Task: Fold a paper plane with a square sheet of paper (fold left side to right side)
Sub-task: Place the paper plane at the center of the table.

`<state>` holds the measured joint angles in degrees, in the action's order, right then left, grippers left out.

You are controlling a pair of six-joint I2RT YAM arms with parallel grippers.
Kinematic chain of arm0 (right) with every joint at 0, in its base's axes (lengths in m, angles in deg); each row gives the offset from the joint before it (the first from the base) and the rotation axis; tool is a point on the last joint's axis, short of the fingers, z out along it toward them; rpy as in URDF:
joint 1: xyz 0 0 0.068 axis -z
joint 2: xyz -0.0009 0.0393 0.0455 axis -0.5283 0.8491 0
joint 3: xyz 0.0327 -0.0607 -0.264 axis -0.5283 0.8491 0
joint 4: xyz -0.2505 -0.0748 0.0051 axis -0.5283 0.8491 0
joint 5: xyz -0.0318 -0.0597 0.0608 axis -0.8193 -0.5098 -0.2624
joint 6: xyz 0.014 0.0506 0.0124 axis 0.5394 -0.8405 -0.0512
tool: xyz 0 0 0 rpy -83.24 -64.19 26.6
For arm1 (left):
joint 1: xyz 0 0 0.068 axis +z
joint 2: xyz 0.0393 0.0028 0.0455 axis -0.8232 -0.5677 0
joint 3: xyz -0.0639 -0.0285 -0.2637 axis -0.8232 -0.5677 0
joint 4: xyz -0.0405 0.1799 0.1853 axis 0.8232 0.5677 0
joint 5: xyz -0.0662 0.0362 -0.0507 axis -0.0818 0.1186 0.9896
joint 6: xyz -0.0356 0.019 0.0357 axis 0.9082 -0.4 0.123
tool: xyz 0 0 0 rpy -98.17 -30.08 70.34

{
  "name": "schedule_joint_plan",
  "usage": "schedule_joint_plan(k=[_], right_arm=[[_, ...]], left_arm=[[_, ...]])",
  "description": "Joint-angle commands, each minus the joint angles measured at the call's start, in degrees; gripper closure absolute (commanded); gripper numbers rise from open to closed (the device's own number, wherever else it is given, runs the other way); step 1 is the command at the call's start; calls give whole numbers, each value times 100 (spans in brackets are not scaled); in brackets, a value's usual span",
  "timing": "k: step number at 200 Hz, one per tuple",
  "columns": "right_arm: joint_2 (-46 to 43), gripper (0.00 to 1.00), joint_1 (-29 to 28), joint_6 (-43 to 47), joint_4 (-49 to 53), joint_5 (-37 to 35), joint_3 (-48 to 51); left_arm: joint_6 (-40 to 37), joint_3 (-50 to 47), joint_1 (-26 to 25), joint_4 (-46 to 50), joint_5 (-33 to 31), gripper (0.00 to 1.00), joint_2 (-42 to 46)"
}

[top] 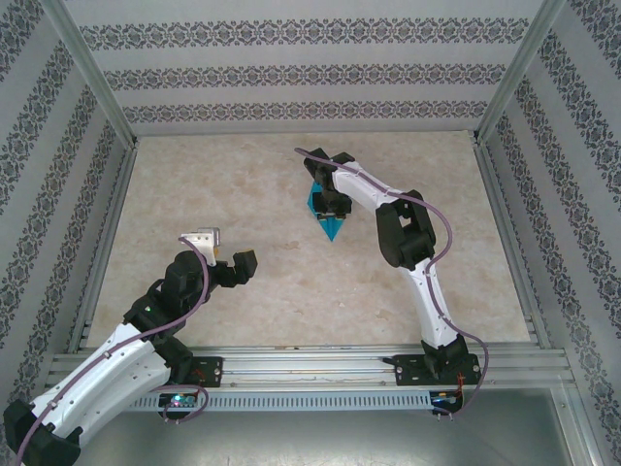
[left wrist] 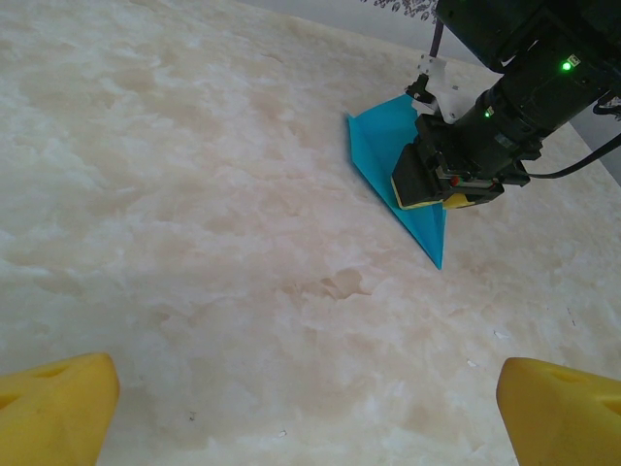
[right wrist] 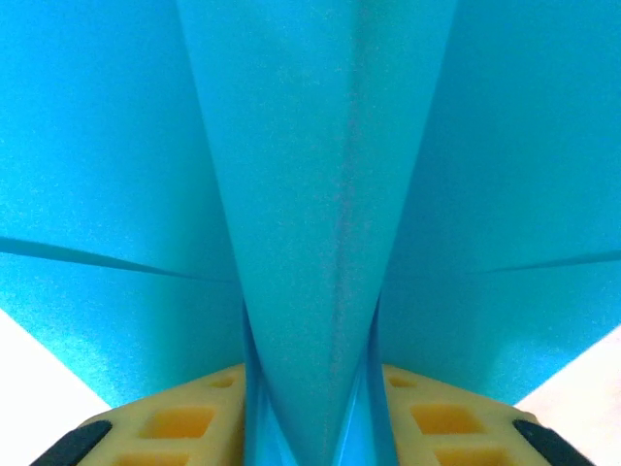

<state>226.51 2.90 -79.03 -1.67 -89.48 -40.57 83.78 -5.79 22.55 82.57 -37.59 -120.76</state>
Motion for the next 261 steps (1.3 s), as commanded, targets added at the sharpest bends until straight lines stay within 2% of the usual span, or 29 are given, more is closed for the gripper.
schedule_joint_plan(k=[1, 261], right_arm=[[-242, 69, 8, -36, 51, -46, 136], [-673, 64, -71, 288, 507, -199, 54]], left_arm=[[-94, -2, 102, -58, -68, 0, 5], [-65, 6, 103, -49, -81, 0, -3]])
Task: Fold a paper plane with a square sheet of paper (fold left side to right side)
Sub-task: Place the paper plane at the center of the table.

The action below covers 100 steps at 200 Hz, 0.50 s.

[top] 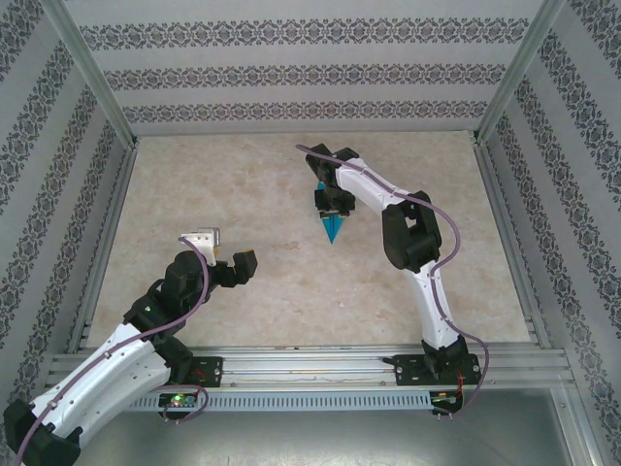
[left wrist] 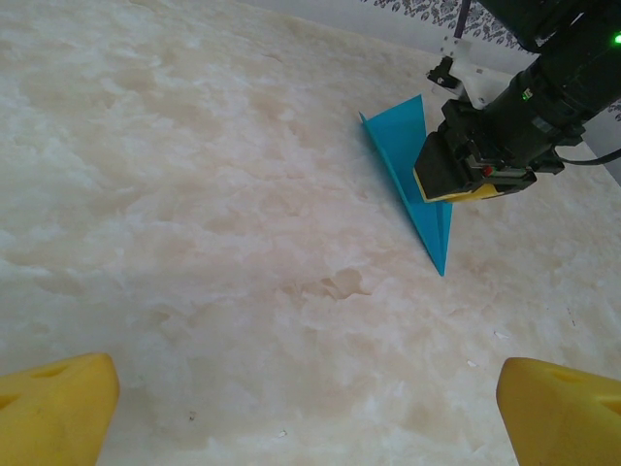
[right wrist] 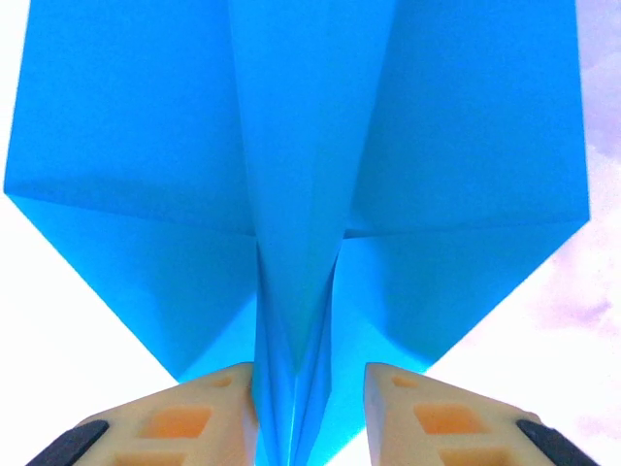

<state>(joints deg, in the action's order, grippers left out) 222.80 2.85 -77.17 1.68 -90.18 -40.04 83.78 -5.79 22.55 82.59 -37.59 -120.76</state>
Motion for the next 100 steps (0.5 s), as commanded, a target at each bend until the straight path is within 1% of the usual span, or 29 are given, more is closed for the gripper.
schedule_joint_plan(k=[1, 46, 58, 78, 100], right_arm=[[-302, 64, -67, 105, 174, -128, 3], [-541, 57, -86, 177, 105, 17, 82], [-661, 52, -117, 235, 94, 9, 101], [-921, 42, -189, 377, 143, -220, 109], [-1275, 34, -216, 471, 127, -331, 253]], left_arm=[[-62, 7, 104, -51, -81, 0, -3], [-18, -31, 104, -130, -65, 0, -25], [1, -65, 104, -236, -23, 0, -64], [32, -95, 98, -423, 49, 0, -163], [51, -65, 104, -490, 27, 0, -279]])
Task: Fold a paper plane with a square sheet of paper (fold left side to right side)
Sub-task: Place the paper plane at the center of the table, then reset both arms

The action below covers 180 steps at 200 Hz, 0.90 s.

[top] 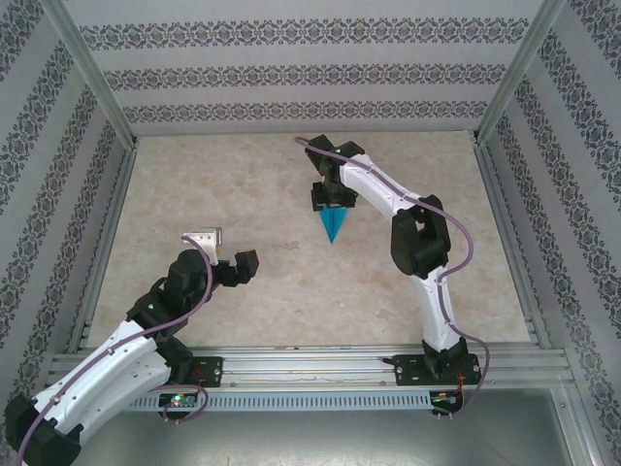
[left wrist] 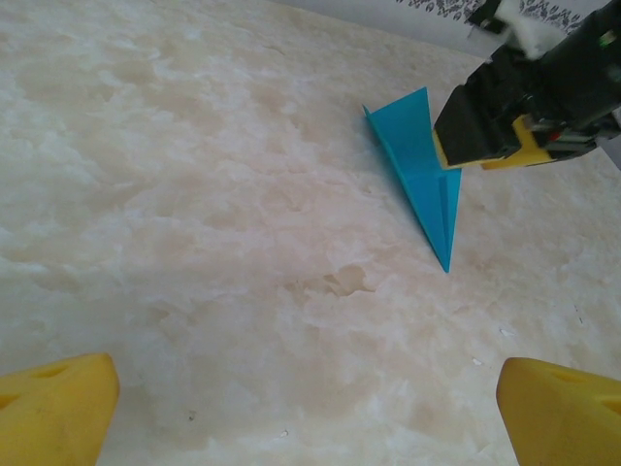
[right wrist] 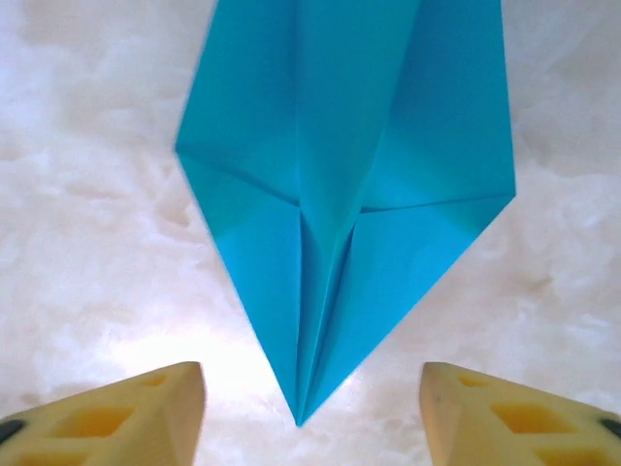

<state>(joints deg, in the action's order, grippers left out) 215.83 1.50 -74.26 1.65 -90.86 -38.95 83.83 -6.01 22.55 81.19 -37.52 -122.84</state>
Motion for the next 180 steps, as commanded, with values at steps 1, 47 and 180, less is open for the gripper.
schedule_joint_plan(k=[1, 47, 180], right_arm=[[-598, 34, -81, 187, 122, -266, 155], [-2045, 21, -13, 418, -336, -431, 1306], [-6809, 2, 1350, 856, -2343, -550, 6002]], left_arm=[[49, -42, 100, -351, 19, 0, -74], [45, 100, 117, -313, -229, 0, -222], [-212, 448, 232, -442, -481, 0, -627]])
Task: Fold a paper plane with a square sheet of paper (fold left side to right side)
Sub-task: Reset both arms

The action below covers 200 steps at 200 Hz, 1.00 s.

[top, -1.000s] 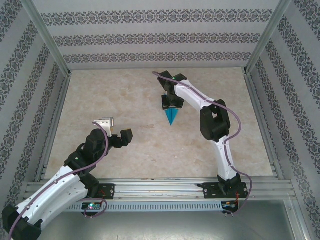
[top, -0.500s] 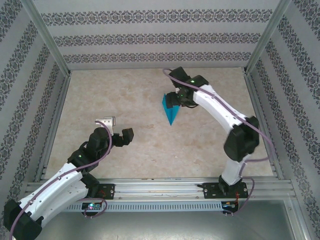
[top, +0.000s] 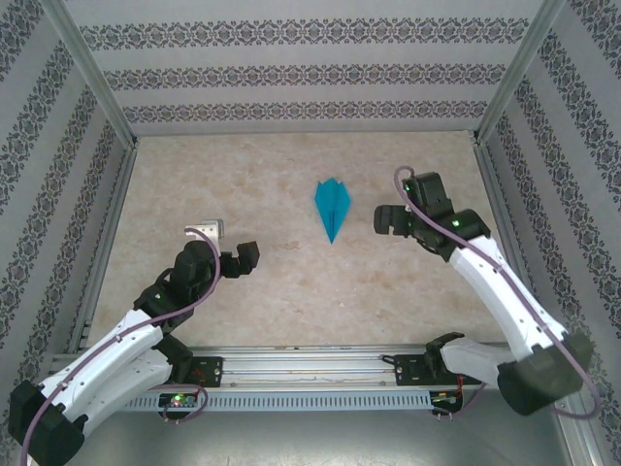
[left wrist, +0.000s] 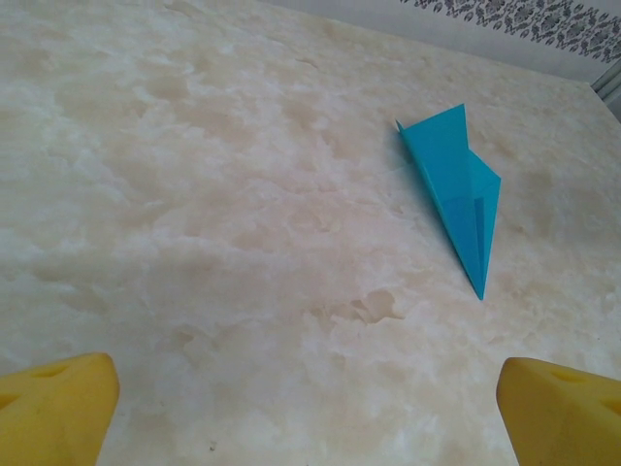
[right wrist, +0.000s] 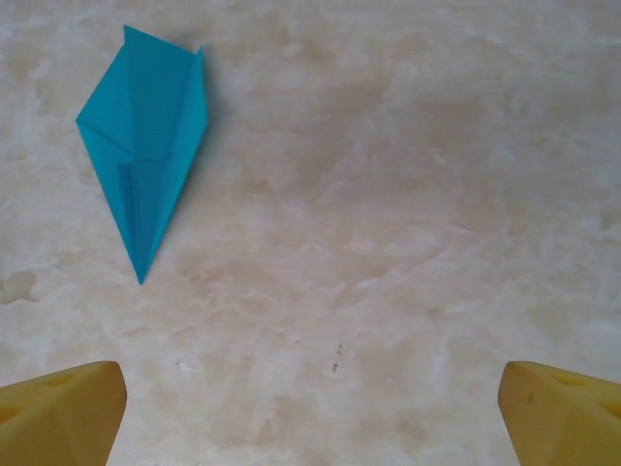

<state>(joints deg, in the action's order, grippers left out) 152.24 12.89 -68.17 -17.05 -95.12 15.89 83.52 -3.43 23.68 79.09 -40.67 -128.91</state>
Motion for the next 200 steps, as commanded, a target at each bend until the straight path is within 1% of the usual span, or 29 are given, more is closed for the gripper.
schedule_joint_plan(k=[1, 33, 74, 119, 134, 143, 165, 200], right_arm=[[-475, 2, 221, 254, -487, -124, 549], [-1211, 2, 589, 239, -1102, -263, 1432], [-1920, 2, 1116, 206, -2222, -454, 2399], [-2377, 2, 1426, 809, -3968, -754, 3690], [-2357, 2, 1567, 1050, -4551, -681, 4005], [-2277, 2, 1690, 1135, -4927, -522, 4327], [-1948, 2, 2032, 980, -5743, -192, 4679], [-897, 2, 2212, 989, -6946, 148, 4794]], left_arm=[[-177, 188, 120, -235, -167, 0, -22], [-176, 246, 148, -196, -242, 0, -58], [-212, 390, 205, -4, -396, 0, -68], [-276, 473, 272, 111, -526, 0, -41], [-343, 492, 297, 164, -551, 0, -41], [-372, 505, 324, 201, -580, 0, -41], [-394, 510, 430, 228, -660, 0, -52], [-279, 474, 733, 204, -579, 0, -141]])
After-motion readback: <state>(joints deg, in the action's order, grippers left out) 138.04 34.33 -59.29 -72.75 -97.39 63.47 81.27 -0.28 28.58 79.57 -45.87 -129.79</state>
